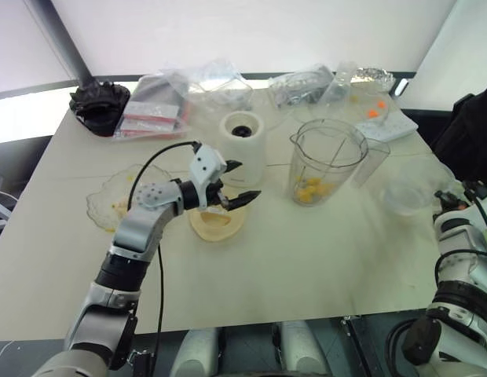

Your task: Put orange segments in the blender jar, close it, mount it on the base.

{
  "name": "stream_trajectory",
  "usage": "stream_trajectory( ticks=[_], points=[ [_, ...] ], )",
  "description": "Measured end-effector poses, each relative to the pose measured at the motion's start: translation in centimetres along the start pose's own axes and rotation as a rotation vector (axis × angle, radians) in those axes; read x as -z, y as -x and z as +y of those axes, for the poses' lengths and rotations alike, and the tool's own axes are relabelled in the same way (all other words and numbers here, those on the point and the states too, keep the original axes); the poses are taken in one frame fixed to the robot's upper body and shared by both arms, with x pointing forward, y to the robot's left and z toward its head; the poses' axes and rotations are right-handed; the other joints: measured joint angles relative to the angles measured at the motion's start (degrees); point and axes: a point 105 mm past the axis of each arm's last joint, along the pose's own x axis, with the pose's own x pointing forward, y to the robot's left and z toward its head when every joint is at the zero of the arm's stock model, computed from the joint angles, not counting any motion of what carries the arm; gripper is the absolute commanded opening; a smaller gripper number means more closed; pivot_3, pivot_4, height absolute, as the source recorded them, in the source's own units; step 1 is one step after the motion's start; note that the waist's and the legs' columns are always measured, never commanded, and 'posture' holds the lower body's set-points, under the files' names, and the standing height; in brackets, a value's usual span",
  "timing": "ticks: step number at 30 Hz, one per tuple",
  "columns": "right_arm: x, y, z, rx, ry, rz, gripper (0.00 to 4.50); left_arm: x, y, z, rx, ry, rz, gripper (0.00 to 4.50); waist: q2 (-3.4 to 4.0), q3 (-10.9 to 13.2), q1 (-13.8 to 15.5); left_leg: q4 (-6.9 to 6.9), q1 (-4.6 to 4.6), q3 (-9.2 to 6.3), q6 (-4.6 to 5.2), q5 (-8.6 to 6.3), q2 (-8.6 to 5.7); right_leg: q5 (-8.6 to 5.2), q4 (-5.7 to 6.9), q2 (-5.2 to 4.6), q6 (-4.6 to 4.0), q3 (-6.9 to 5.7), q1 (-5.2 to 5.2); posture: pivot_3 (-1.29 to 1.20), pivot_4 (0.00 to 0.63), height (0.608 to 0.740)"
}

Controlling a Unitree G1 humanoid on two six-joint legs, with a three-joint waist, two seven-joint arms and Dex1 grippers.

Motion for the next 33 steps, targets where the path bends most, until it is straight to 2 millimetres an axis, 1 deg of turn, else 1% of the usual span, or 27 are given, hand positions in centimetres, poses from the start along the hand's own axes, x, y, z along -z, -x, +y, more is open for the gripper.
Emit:
stream_trajectory(
  ticks=[4, 9, 12, 13, 14, 15, 17, 19, 26, 29, 33],
  points=[
    [-0.3, -0.1, 0.1, -0.016, 0.029, -0.006, 0.04, 0.0, 0.0, 0.0, -0.003, -0.001, 0.000, 4.50, 0.00, 0.0, 0.0, 0.00, 0.00, -0.01, 0.00, 0.00, 0.00, 0.00, 0.00, 0.00, 0.00, 0.00, 0.00, 0.00, 0.150, 0.740],
    [-0.1, 0.1, -0.5, -0.005, 0.056, -0.003, 0.04, 0.0, 0.0, 0.1, -0.007, 0.001, 0.001, 4.50, 0.00, 0.0, 0.1, 0.01, 0.00, -0.01, 0.00, 0.00, 0.00, 0.00, -0.01, 0.00, 0.00, 0.00, 0.01, 0.00, 0.150, 0.740],
    [0.1, 0.3, -0.8, -0.004, 0.054, 0.004, 0.96, 0.1, 0.0, 0.1, -0.011, 0.002, 0.001, 4.50, 0.00, 0.0, 0.1, 0.01, 0.00, -0.02, 0.00, 0.00, 0.00, 0.00, 0.00, 0.00, 0.00, 0.00, 0.03, 0.00, 0.150, 0.740],
    [0.3, 0.3, -0.9, -0.002, 0.056, 0.007, 1.37, 0.1, 0.0, 0.1, -0.011, 0.003, 0.001, 4.50, 0.00, 0.0, 0.1, 0.01, 0.01, -0.02, 0.00, 0.00, 0.00, 0.00, 0.00, 0.00, 0.00, 0.00, 0.03, 0.00, 0.150, 0.740],
    [0.4, 0.4, -1.2, 0.005, 0.061, 0.012, 2.04, 0.1, 0.0, 0.1, -0.012, 0.004, 0.002, 4.50, 0.00, 0.0, 0.1, 0.01, 0.00, -0.02, 0.00, 0.00, 0.00, 0.00, -0.01, 0.00, 0.00, 0.00, 0.03, 0.00, 0.150, 0.740],
    [0.5, 0.5, -1.3, 0.011, 0.065, 0.013, 2.48, 0.2, 0.0, 0.1, -0.012, 0.004, 0.002, 4.50, 0.00, 0.0, 0.1, 0.01, 0.00, -0.02, 0.00, 0.00, 0.00, 0.00, -0.01, 0.00, 0.00, 0.00, 0.03, 0.00, 0.150, 0.740],
    [0.6, 0.6, -1.6, 0.025, 0.076, 0.017, 3.52, 0.2, 0.0, 0.0, -0.011, 0.005, 0.003, 4.50, 0.00, 0.0, 0.0, 0.01, 0.02, -0.01, 0.00, 0.00, 0.00, 0.00, -0.01, 0.00, 0.00, 0.00, 0.03, 0.00, 0.150, 0.740],
    [0.6, 0.7, -1.8, 0.033, 0.081, 0.015, 4.42, 0.2, 0.0, 0.0, -0.011, 0.005, 0.003, 4.50, 0.00, 0.0, -0.2, 0.01, 0.06, -0.01, 0.00, 0.00, 0.01, 0.00, 0.01, 0.01, 0.00, 0.02, 0.03, 0.00, 0.150, 0.740],
    [0.4, 1.3, -2.3, 0.044, 0.118, 0.005, 4.42, 0.2, 0.1, 0.0, -0.010, 0.004, 0.003, 4.50, 0.00, 0.0, 0.0, 0.01, 0.07, -0.01, 0.00, 0.00, 0.01, -0.01, 0.04, 0.02, 0.00, 0.03, 0.04, 0.00, 0.150, 0.740],
    [0.3, 2.1, -2.6, 0.045, 0.145, 0.005, 4.42, 0.3, 0.1, 0.0, -0.010, 0.008, 0.006, 4.50, -0.01, 0.0, 0.2, 0.02, 0.07, -0.02, 0.00, 0.00, 0.01, -0.01, 0.04, 0.01, 0.00, 0.02, 0.06, 0.00, 0.150, 0.740],
    [1.0, 3.3, -3.1, 0.042, 0.173, 0.029, 4.42, 0.5, 0.2, -0.1, -0.009, 0.012, 0.010, 4.50, -0.01, 0.0, 0.2, 0.02, 0.07, -0.06, 0.00, 0.00, 0.01, -0.01, 0.04, 0.01, 0.00, 0.02, 0.06, 0.00, 0.150, 0.740]
  ],
)
